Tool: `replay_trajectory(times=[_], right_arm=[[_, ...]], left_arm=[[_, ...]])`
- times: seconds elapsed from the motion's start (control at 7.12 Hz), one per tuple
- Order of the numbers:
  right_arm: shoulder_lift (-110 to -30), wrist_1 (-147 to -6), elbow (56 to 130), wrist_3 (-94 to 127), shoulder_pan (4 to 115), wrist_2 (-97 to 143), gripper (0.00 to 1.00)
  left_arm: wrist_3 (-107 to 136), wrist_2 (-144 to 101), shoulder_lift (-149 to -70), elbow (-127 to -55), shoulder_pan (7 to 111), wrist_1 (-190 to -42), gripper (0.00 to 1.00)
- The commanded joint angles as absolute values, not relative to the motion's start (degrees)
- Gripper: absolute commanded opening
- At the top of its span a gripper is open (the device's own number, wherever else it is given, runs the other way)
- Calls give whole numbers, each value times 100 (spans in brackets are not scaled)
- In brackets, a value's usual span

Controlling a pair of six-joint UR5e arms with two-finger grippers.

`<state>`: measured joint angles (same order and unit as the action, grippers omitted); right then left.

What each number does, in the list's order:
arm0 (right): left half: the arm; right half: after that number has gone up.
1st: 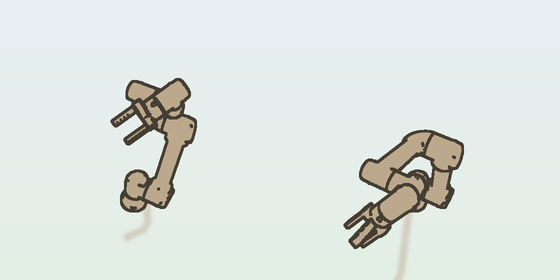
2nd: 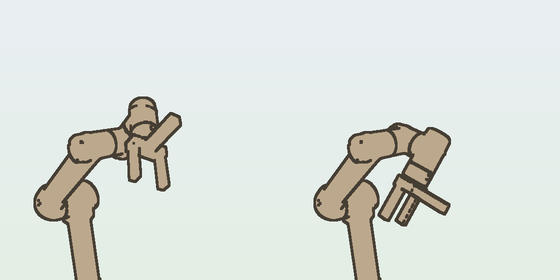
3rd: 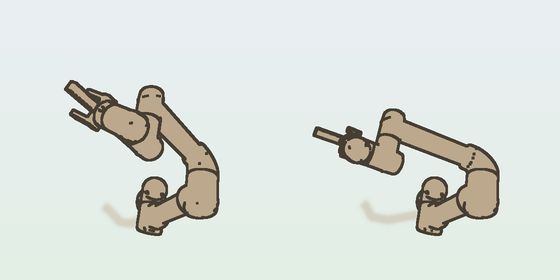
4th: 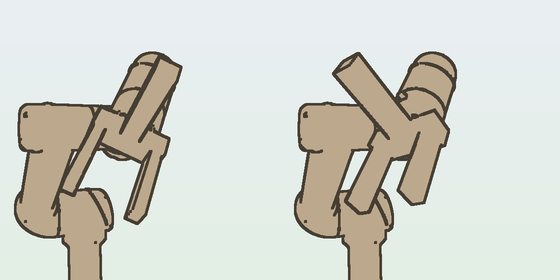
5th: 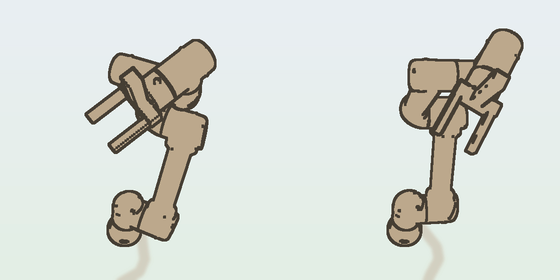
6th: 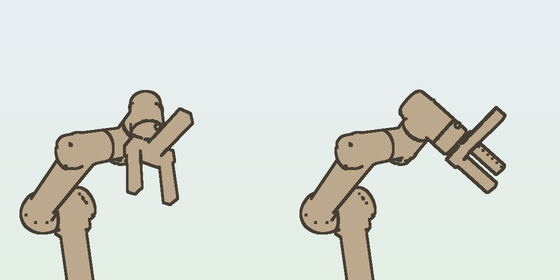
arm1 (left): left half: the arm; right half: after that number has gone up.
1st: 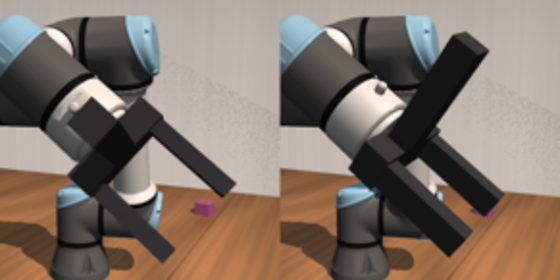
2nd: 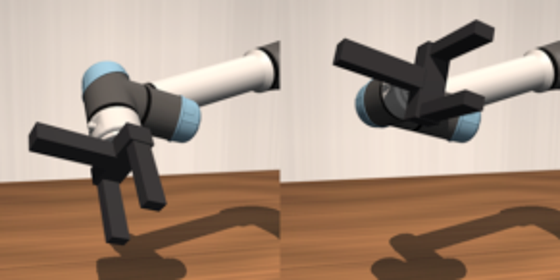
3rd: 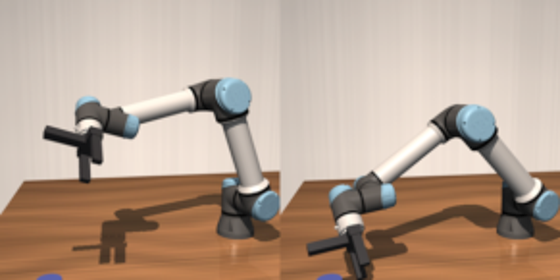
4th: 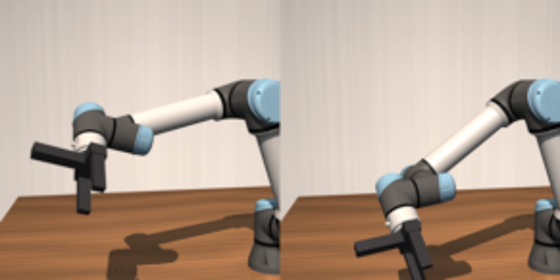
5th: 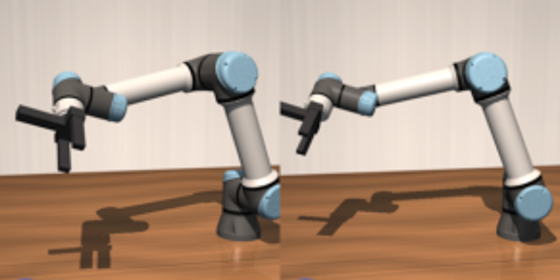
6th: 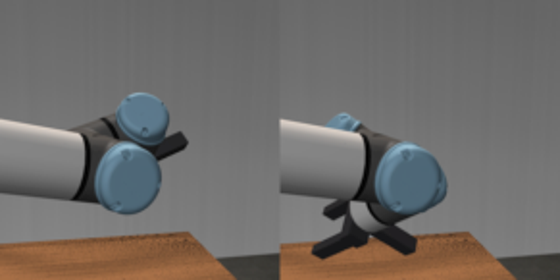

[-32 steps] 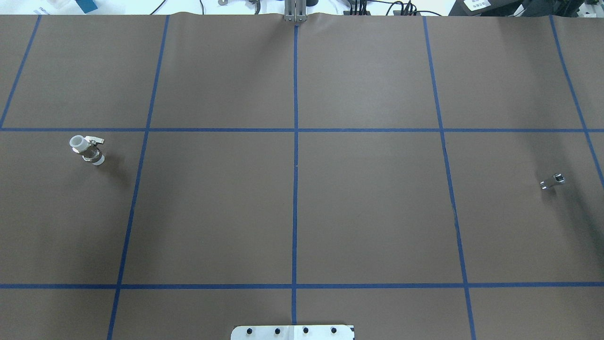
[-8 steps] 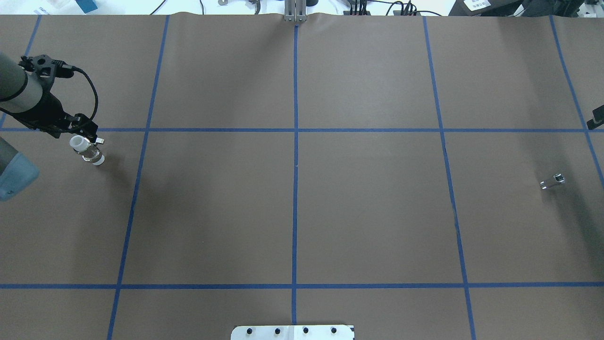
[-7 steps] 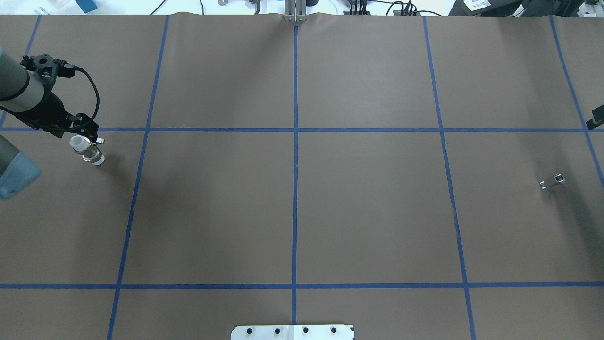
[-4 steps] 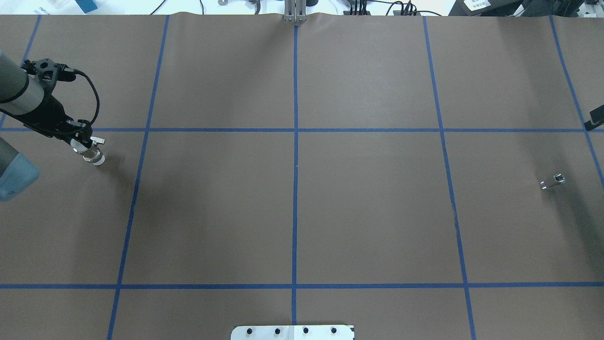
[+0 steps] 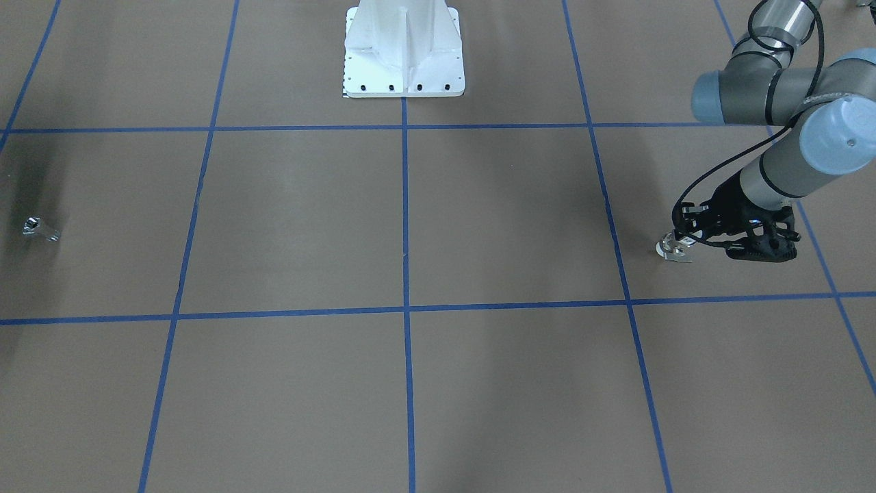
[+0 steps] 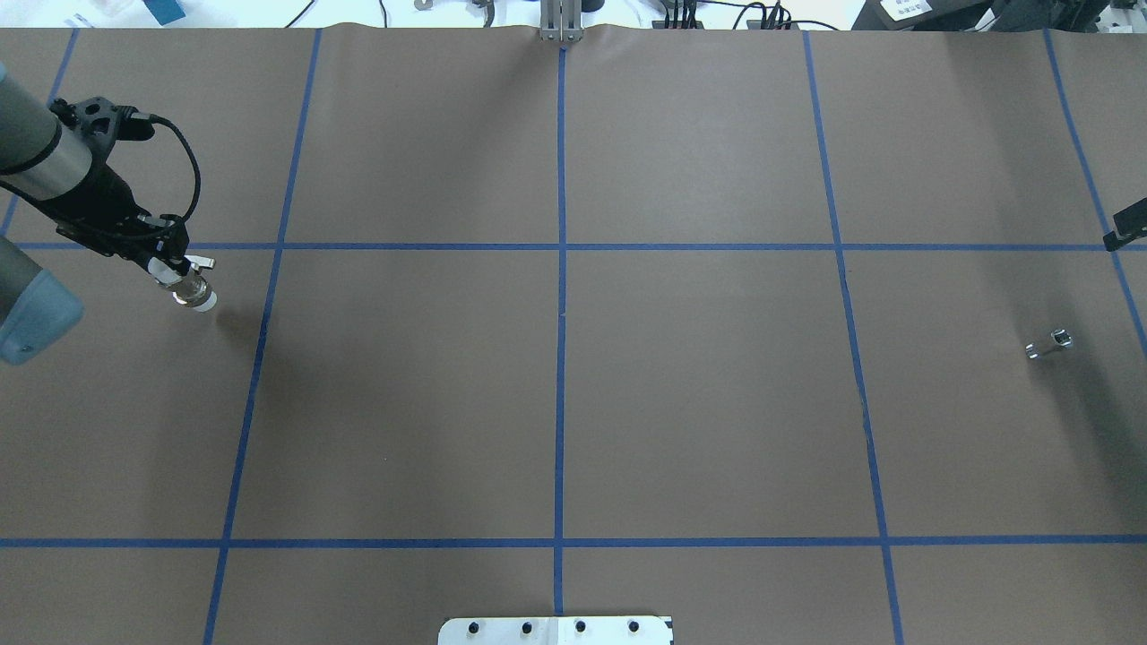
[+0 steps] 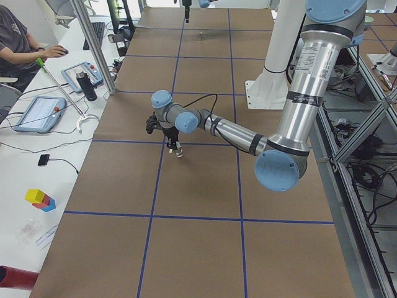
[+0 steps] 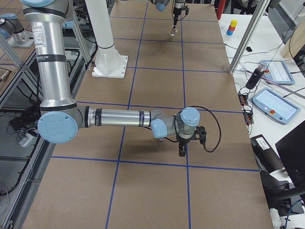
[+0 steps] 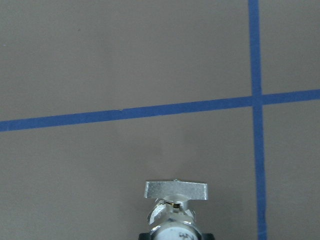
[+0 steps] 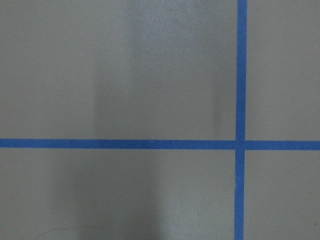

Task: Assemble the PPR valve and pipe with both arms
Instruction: 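Carry the valve with the left gripper to the table centre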

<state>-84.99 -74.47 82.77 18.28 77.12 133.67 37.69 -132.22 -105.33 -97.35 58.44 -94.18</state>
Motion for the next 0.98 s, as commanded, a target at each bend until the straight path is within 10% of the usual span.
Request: replay_trajectory(times=[0.0, 0.84], right_arm=[[-8499, -7444, 8306, 1828, 7708, 13368, 100], [-8534, -7427, 8341, 1811, 7717, 13395, 100]], left_arm=[[4917, -13193, -11279, -10090, 5714, -8956, 0], [6064, -12086, -14900, -7223, 4150, -8771, 0]])
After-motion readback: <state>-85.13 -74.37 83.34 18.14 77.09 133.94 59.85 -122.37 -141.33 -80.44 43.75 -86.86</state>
